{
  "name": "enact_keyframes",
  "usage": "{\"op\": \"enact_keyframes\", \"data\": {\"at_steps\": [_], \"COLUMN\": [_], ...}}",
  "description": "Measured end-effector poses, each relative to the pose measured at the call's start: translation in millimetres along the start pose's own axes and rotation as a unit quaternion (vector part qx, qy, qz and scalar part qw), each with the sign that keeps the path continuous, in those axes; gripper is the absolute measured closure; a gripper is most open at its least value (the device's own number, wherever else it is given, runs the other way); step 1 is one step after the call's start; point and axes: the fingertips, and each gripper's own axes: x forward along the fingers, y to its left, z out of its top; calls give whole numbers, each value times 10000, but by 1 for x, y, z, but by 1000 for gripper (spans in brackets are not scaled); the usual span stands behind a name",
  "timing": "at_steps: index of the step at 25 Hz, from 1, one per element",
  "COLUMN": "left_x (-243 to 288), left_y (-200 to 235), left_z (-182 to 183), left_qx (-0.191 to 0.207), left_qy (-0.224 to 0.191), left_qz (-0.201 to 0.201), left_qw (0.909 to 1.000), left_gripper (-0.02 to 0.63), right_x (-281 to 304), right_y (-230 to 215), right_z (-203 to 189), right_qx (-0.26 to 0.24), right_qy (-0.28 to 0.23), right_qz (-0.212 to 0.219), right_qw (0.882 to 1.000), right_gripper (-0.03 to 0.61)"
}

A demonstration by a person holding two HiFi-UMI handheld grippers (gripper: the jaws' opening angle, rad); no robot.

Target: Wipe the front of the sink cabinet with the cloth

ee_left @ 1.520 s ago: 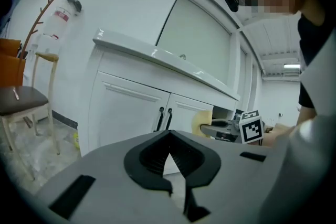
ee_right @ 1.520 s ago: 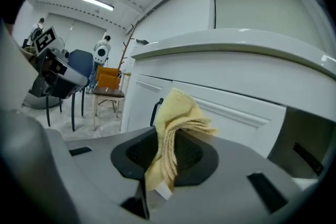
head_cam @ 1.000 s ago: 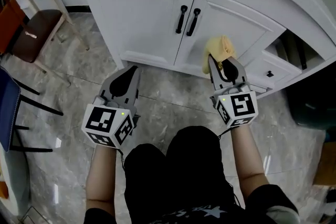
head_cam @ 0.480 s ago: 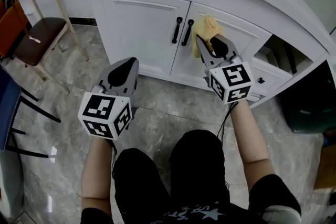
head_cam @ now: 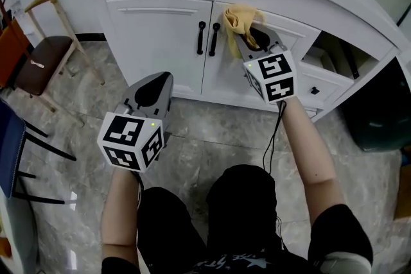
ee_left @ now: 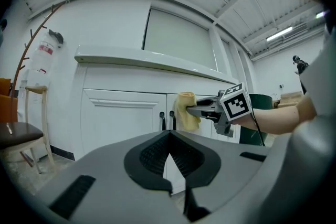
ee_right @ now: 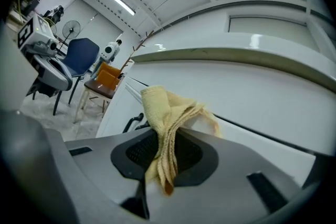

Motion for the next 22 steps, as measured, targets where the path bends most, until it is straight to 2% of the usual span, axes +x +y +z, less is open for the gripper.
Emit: {"op": "enact_keyframes", "data": {"at_steps": [7, 14, 18, 22], "left_x": [22, 51, 57, 51], "left_y": [-30, -70, -79, -72], "left_z": [0, -6, -12, -13], "left_qx": [-22, 58, 43, 61], "left_qy": [18, 103, 199, 245], "left_qz": [-326, -605, -710, -628], "left_qw": [9995, 9981, 9973, 9977], "left_gripper": [598, 598, 598, 598], "right_x": [-55, -114, -130, -130], "right_y": [-67, -126, -140, -131], "right_z": [-41, -80, -92, -89], "right_qx": [139, 389, 600, 713], "right_qy": [291, 697, 745, 644], "right_qz": [-783, -1531, -1768, -1809], "right_qw": [9964, 9850, 9796, 9788], "right_gripper": [495, 495, 495, 495]}}
